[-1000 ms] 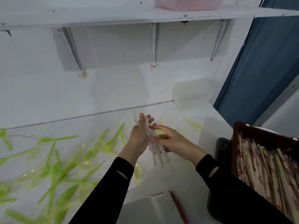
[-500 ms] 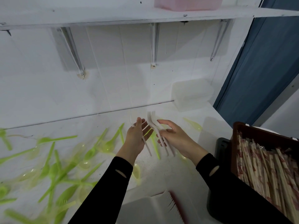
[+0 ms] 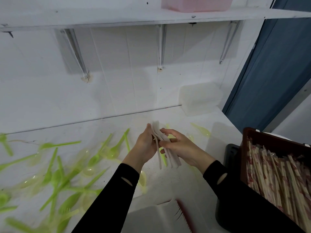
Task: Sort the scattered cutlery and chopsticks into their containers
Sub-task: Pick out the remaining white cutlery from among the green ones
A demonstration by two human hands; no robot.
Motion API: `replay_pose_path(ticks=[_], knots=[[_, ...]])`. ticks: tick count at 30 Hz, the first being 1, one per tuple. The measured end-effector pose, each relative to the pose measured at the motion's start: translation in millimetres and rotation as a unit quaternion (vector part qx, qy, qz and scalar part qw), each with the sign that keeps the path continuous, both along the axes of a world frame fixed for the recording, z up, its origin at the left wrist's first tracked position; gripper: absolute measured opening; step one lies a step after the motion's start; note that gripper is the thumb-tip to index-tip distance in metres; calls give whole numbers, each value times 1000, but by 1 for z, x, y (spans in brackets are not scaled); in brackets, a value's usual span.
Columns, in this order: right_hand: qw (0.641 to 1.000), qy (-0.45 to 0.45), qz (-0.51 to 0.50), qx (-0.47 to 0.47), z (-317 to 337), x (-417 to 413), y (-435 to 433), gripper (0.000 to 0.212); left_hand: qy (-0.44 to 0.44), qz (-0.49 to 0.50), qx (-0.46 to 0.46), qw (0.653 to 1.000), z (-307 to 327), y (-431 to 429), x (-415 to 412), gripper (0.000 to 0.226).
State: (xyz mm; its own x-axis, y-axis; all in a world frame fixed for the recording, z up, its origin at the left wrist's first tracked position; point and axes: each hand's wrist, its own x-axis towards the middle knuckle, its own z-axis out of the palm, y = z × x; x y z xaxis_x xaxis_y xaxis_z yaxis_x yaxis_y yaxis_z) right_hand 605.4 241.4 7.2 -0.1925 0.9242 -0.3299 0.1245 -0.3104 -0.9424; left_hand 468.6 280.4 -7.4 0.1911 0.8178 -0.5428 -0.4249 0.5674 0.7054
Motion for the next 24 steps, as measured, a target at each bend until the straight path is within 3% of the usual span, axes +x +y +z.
replay_pose_path(ticks=[4, 9, 16, 20, 24], knots=[[1000, 7, -18, -21, 2, 2, 3, 34, 14, -24, 33, 999, 5, -4, 0, 57], [999, 3, -42, -14, 3, 2, 3, 30, 29, 24, 43, 998, -2, -1, -2, 40], [1000, 0, -21, -19, 4, 0, 2, 34, 56, 33, 43, 997, -5, -1, -1, 34], [998, -63, -27, 13, -2, -2, 2, 33, 35, 9, 69, 997, -4, 1, -1, 33], [994, -104, -12, 31, -6, 1, 2, 31, 44, -81, 135, 987, -10, 1, -2, 26]])
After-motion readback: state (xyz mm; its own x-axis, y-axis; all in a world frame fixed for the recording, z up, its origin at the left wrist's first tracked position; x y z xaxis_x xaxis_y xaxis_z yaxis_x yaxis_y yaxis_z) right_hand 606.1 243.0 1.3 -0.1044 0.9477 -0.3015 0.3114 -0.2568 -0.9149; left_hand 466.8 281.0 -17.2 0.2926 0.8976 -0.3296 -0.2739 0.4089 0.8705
